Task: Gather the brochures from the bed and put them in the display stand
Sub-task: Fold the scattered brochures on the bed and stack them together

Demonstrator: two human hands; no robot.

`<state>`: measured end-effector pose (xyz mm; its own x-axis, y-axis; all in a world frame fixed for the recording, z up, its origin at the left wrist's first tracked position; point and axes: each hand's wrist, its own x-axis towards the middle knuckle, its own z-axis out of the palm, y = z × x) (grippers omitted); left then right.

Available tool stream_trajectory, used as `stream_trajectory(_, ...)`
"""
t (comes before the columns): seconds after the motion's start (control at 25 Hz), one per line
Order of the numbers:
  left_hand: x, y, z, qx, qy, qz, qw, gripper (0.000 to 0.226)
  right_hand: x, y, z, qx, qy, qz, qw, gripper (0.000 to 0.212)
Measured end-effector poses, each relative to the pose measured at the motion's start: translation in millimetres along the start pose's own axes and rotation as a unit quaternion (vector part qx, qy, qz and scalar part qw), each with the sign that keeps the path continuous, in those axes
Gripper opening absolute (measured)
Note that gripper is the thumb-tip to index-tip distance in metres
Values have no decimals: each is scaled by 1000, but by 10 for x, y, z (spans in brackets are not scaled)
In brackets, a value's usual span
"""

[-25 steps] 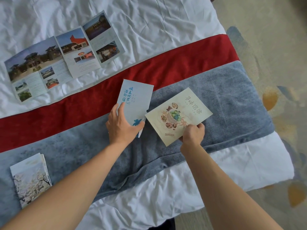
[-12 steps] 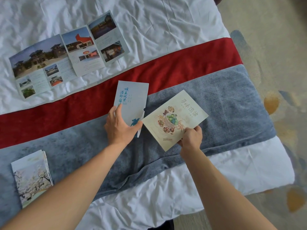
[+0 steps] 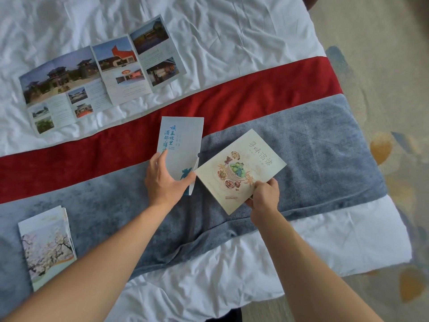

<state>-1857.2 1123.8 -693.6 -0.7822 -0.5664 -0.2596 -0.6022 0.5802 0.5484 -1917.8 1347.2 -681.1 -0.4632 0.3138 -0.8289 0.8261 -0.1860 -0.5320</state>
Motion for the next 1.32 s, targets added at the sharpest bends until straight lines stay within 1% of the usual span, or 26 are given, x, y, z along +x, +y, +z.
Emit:
stream_trajectory(0.08, -2, -26, -7, -14, -6, 1, 1000, 103, 3, 24, 8, -14, 3, 3, 1000, 37)
stream_trajectory(0.16, -12, -41, -3, -17, -7, 1, 1000, 102, 2, 58, 21, -20, -17, 8, 1000, 36)
stream_trajectory(0.32, 0, -86, -38, 8, 3, -1, 1000, 101, -50, 72, 107, -58, -46, -4, 997, 34)
stream_trajectory(0.52, -36, -101, -56, 85, 2, 66, 994, 98, -110, 79, 183, -144, -88, -52, 984, 31)
stream_trajectory(0.72, -59, -101, -59, 49, 12, 61, 997, 95, -93, 80, 205, -144, -100, -44, 984, 30)
stream_trajectory(0.84, -95, -128, -38, 26, -17, 80, 996, 95, -47, 73, 214, -153, -101, -44, 982, 33)
stream_trajectory(0.92, -105, -155, -33, 29, -30, 80, 996, 95, -17, 70, 230, -164, -104, -40, 980, 33)
stream_trajectory(1.04, -113, -187, -14, 53, -39, 51, 996, 100, 19, 75, 258, -183, -113, -29, 976, 33)
stream_trajectory(1.16, -89, -181, 15, 87, -74, 12, 993, 110, 24, 90, 295, -205, -118, -37, 971, 31)
stream_trajectory(1.24, -54, -177, 27, 100, -90, 19, 991, 115, 11, 68, 345, -230, -127, -48, 964, 32)
stream_trajectory(1.32, -71, -177, 43, 111, -94, 47, 988, 118, -1, 32, 407, -264, -139, -70, 952, 35)
